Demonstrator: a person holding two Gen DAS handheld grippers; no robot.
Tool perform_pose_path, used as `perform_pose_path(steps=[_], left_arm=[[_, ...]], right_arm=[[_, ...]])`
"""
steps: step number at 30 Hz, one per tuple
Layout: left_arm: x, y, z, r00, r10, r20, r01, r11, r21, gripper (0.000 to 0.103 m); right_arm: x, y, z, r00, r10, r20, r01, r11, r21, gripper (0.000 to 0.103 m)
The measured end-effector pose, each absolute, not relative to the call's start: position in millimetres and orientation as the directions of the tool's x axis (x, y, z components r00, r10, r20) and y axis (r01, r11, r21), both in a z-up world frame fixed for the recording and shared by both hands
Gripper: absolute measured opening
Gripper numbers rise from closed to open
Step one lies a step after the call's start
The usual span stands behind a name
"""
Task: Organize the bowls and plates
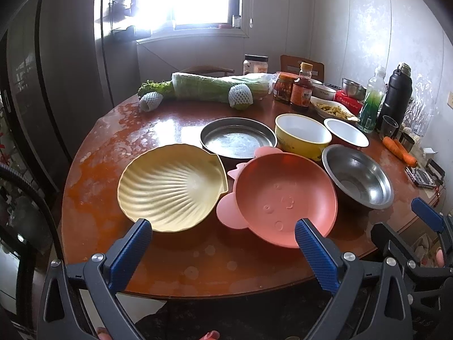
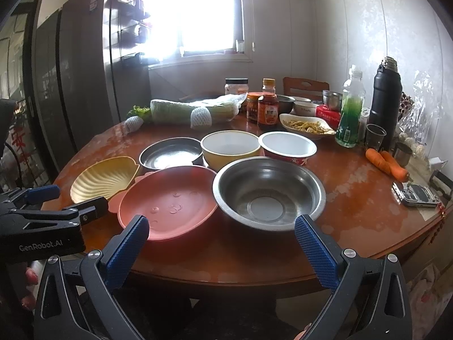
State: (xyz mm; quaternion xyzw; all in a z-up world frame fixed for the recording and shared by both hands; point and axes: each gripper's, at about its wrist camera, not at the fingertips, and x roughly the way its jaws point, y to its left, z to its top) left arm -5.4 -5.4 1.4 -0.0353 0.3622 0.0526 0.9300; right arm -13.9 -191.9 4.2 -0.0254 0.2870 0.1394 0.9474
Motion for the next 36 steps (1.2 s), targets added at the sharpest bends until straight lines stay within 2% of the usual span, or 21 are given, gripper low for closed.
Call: perform_pose_path(steps=[36], left_arm=[[-5.8, -5.6, 2.1, 0.731, 0.059, -0.68, -0.11, 0.993, -0.033, 0.102]], right_arm=[[-13.6, -189.4, 4.4, 0.8, 0.249, -0.547, -0.284, 0.959, 0.022, 0.103]])
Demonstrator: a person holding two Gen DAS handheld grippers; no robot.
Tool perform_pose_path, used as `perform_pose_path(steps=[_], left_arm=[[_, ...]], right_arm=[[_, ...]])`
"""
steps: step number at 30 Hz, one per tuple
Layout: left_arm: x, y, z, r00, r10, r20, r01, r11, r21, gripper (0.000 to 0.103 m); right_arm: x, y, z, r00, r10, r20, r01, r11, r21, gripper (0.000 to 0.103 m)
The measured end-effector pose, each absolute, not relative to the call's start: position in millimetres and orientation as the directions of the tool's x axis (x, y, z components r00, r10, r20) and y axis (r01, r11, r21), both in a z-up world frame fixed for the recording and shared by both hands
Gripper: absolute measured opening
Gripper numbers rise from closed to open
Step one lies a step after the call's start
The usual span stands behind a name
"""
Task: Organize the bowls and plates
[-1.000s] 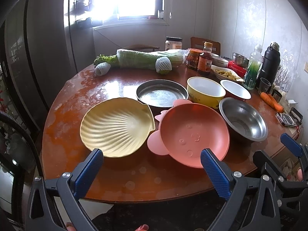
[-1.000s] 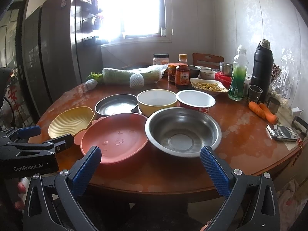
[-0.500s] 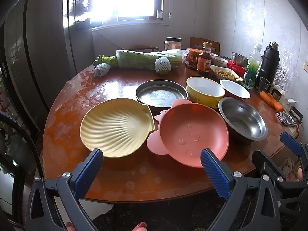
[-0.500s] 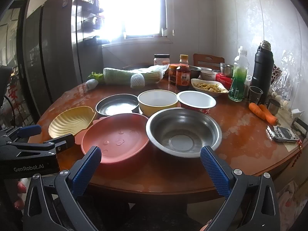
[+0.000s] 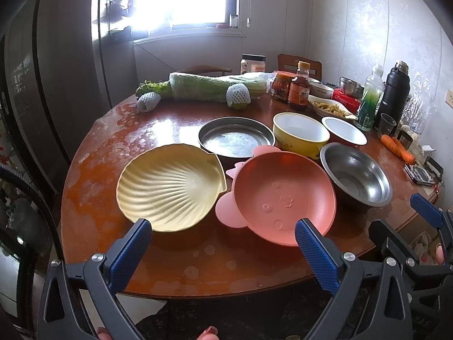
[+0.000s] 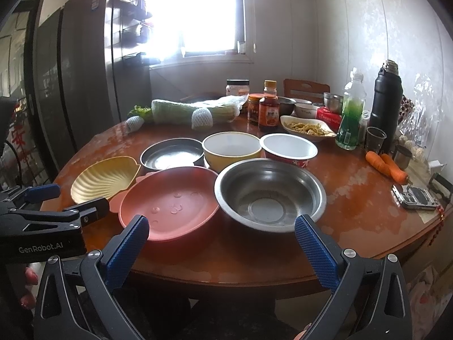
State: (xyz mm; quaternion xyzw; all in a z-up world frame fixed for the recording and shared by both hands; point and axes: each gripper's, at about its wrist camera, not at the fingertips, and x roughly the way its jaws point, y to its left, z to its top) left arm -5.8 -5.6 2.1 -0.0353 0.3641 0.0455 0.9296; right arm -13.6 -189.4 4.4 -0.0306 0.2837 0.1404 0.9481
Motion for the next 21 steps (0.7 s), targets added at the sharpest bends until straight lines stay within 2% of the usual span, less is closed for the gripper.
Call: perform_pose_path(steps=[9, 21], left_arm=[[-1.6, 12.0, 1.9, 0.725, 0.052, -0.687, -0.129, 0.99, -0.061, 0.102], [5.9, 71.2, -4.7, 0.705, 0.116, -0.7, -0.247, 0.965, -0.089, 0.102]], right_arm=[[-5.7, -179.5, 11.3, 0.803, 0.279, -0.526, -0.306, 0.951, 0.037, 0.103], [20.8, -136.9, 18.7, 0.761, 0.363, -0.538, -0.419, 0.908, 0.019, 0.103]])
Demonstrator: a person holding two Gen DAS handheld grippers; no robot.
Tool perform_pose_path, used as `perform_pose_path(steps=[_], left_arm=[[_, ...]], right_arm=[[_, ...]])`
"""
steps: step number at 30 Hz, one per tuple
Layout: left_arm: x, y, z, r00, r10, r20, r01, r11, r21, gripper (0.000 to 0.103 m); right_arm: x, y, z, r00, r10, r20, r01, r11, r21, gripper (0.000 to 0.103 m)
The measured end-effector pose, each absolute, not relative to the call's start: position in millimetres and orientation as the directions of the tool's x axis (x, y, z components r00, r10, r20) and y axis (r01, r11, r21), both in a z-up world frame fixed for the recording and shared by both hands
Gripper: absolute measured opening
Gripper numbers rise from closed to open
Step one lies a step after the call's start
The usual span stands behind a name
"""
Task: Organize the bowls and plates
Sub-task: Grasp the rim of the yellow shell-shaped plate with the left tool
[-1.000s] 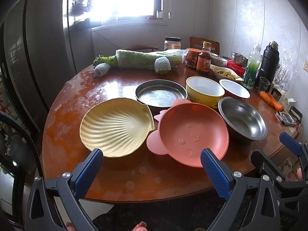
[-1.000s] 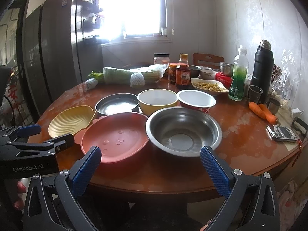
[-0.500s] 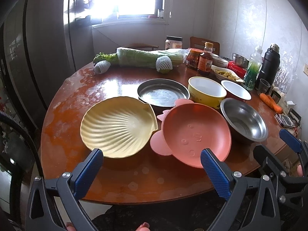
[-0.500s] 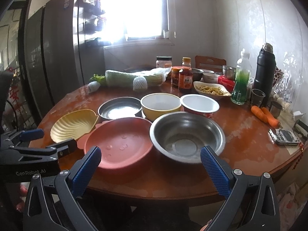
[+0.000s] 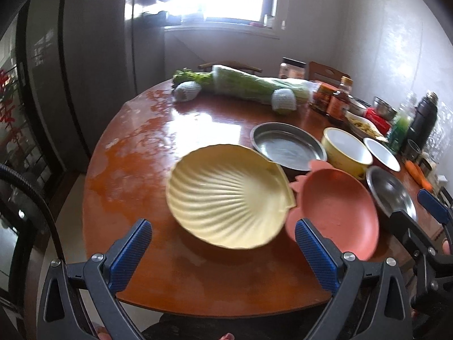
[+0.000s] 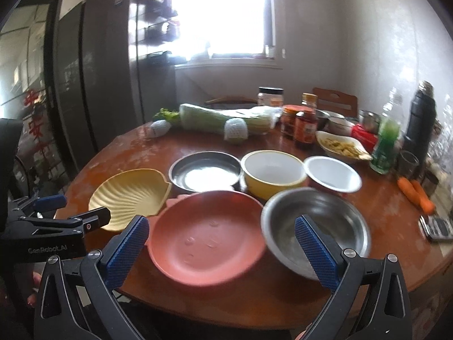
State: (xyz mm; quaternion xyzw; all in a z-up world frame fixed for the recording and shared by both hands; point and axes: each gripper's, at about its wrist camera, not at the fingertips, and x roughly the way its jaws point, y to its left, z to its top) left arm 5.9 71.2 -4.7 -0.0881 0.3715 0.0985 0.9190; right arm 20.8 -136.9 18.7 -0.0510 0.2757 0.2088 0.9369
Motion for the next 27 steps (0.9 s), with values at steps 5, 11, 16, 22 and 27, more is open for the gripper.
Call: perform_pose_path(steps=[5, 11, 16, 22, 27], left_arm=[[9.7, 93.3, -11.0, 0.686, 0.136, -0.714, -0.283, 0.955, -0.09, 0.102], [17.3, 110.9, -20.0, 0.655, 0.116, -0.747, -0.29, 0.951, -0.107, 0.102], [25.4, 112.4, -27.3, 0.626, 0.082, -0.775, -0.268, 0.956, -0.115, 0.102], [33.4, 119.5, -37.7, 0.6, 0.062, -0.797, -0.278, 0.951, -0.135, 0.101], [35.7, 122.5, -42.2, 0.592, 0.051, -0.804, -0.287, 0.946, -0.152, 0.095]], right_arm=[[36.6, -112.2, 17.6, 0.719, 0.403, -0.567, -0.472, 0.881, 0.027, 0.103], [57.7, -82.4, 15.5, 0.653, 0.455, -0.605, -0.544, 0.838, 0.043, 0.103], [83.3, -61.3, 11.8, 0.593, 0.469, -0.654, -0.584, 0.81, 0.051, 0.103], [103.5, -35.6, -3.8, 0.541, 0.455, -0.707, -0.64, 0.768, 0.006, 0.097], [115.1, -24.5, -16.5, 0.478, 0.473, -0.74, -0.666, 0.745, 0.045, 0.08]])
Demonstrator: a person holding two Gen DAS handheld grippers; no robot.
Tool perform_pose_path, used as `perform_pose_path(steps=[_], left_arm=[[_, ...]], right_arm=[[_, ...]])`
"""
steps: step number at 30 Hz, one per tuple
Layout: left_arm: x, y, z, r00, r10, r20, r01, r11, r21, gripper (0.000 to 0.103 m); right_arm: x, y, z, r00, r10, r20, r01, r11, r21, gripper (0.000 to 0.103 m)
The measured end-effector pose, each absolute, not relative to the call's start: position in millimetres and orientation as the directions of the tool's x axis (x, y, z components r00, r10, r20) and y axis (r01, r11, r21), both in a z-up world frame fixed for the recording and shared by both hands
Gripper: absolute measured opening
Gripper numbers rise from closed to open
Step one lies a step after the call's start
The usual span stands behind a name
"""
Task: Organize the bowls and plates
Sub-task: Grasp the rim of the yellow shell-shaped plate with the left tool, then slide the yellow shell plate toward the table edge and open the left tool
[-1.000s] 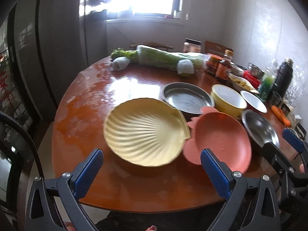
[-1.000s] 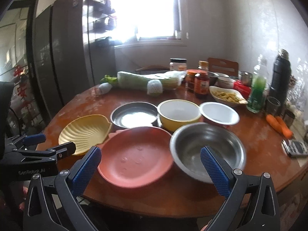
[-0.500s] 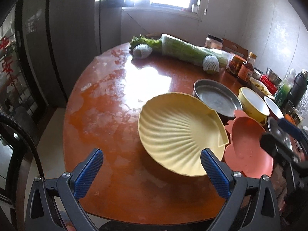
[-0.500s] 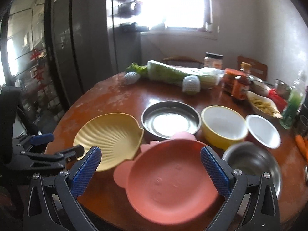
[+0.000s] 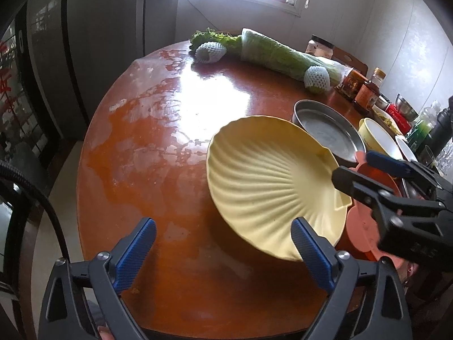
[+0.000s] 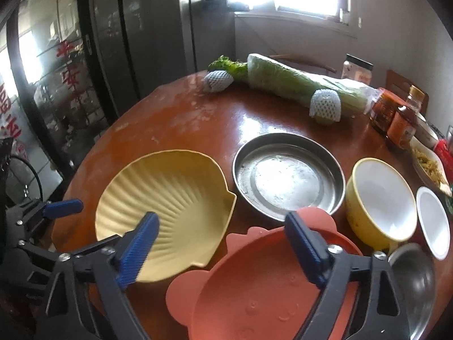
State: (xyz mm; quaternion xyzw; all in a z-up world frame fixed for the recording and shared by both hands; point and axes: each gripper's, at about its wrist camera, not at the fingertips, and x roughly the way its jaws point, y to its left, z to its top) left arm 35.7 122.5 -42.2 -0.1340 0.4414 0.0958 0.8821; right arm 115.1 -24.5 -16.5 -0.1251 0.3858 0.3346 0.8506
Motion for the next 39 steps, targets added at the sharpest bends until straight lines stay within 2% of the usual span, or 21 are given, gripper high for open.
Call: perform_pose_path(steps=[1, 3, 12, 16, 22, 27, 39], left_arm=[[36.3, 122.5, -42.8, 0.59, 0.048, -0.806, -0.286, 0.946, -0.153, 0.092], [37.3, 122.0, -43.8, 0.591, 0.042, -0.806, -0.284, 0.945, -0.159, 0.088], [42.5, 123.0, -44.9, 0.6, 0.023, -0.8, -0.275, 0.944, -0.179, 0.063], [47.4, 124.4, -45.1, 0.602, 0.037, -0.797, -0.272, 0.949, -0.161, 0.043], [55.9, 133.1, -44.5, 0.596, 0.035, -0.802, -0.274, 0.948, -0.162, 0.033], [67.0, 147.1, -40.4, 0.597, 0.04, -0.801, -0.276, 0.948, -0.159, 0.032], [104.3, 166.7, -43.4, 0.576, 0.089, -0.813, -0.282, 0.955, -0.095, 0.032]], right_arm=[[115.9, -22.2, -18.0, 0.464, 0.476, -0.747, -0.676, 0.735, 0.049, 0.071], [118.7, -17.6, -21.1, 0.435, 0.48, -0.762, -0.691, 0.72, 0.059, 0.062], [128.3, -3.8, -31.3, 0.404, 0.456, -0.793, -0.708, 0.705, 0.045, 0.039], [130.1, 0.9, -33.4, 0.407, 0.443, -0.798, -0.711, 0.702, 0.027, 0.032], [125.8, 3.4, -32.4, 0.392, 0.447, -0.804, -0.722, 0.692, 0.033, 0.03], [125.3, -0.9, -29.9, 0.362, 0.473, -0.803, -0.711, 0.697, 0.091, 0.03], [107.9, 6.6, -25.4, 0.337, 0.514, -0.789, -0.728, 0.674, 0.128, 0.032]])
